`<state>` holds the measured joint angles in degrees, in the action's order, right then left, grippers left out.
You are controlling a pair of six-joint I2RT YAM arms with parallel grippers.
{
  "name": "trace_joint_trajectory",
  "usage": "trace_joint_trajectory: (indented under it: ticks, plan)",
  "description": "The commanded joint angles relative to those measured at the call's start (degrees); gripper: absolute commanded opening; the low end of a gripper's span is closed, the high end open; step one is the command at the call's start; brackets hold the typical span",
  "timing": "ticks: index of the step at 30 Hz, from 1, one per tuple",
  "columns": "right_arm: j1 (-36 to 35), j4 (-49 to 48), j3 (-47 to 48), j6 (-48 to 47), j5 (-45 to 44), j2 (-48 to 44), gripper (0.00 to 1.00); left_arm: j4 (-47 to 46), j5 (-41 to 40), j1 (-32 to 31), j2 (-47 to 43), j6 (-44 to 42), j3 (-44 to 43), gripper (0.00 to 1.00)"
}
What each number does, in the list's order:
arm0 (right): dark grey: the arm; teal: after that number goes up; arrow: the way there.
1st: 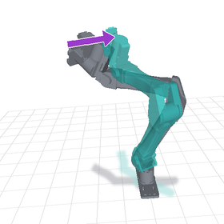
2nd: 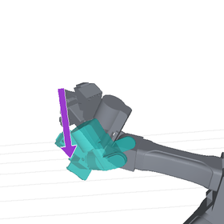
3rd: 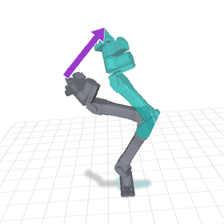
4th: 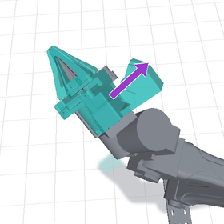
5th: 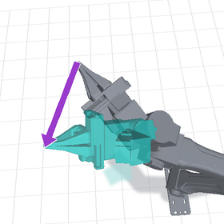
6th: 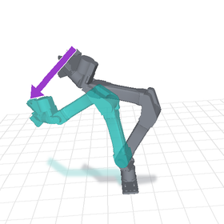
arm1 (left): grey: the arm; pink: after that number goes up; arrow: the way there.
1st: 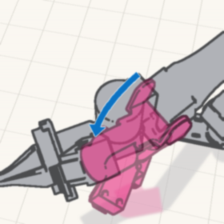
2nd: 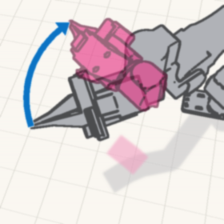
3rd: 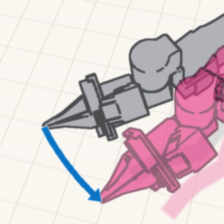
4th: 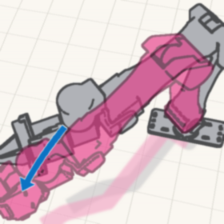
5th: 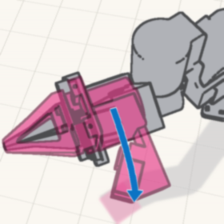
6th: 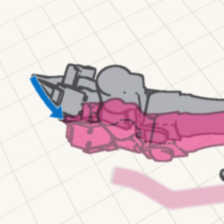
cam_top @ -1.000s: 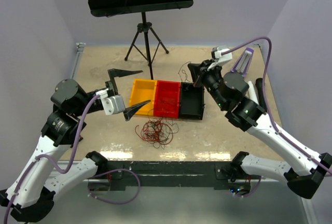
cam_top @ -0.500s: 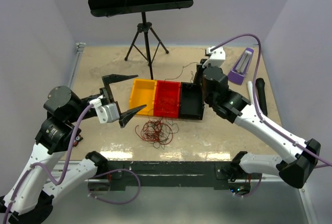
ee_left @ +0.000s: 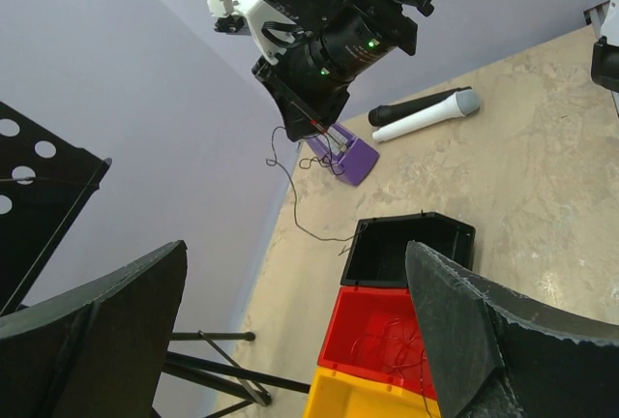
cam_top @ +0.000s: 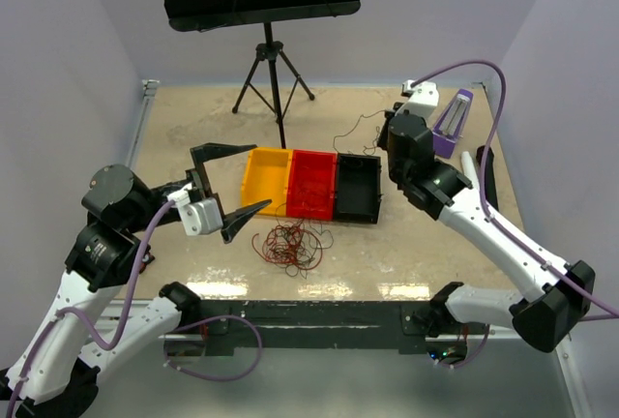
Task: Untangle the cables
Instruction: Place the cable in the bin.
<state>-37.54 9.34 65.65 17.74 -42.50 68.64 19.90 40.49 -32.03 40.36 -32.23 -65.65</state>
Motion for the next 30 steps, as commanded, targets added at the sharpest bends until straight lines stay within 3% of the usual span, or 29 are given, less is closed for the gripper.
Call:
trace_joint_trajectory:
  ticks: [1, 7, 24, 30]
  plan:
    - [1.94, -0.73, -1.48, 1.77, 0.75, -0.96, 0.0, -0.3, 0.73, -0.22, -0.37, -0.56, 0.43, 1.0]
    - [2.3, -1.61, -5.61, 3.35, 4.18, -0.18, 0.0, -0.74, 1.08, -0.22, 0.16, -0.56, 0.43, 1.0]
    - [4.23, 0.33, -11.15, 8.28, 2.86, -1.58, 0.0, -1.53, 2.14, -0.14, 0.33, -0.64, 1.13, 1.0]
    - [4.23, 1.11, -8.7, 10.64, 3.39, 5.08, 0.0, -2.23, 2.58, -0.22, 0.51, -0.03, 1.22, 1.0]
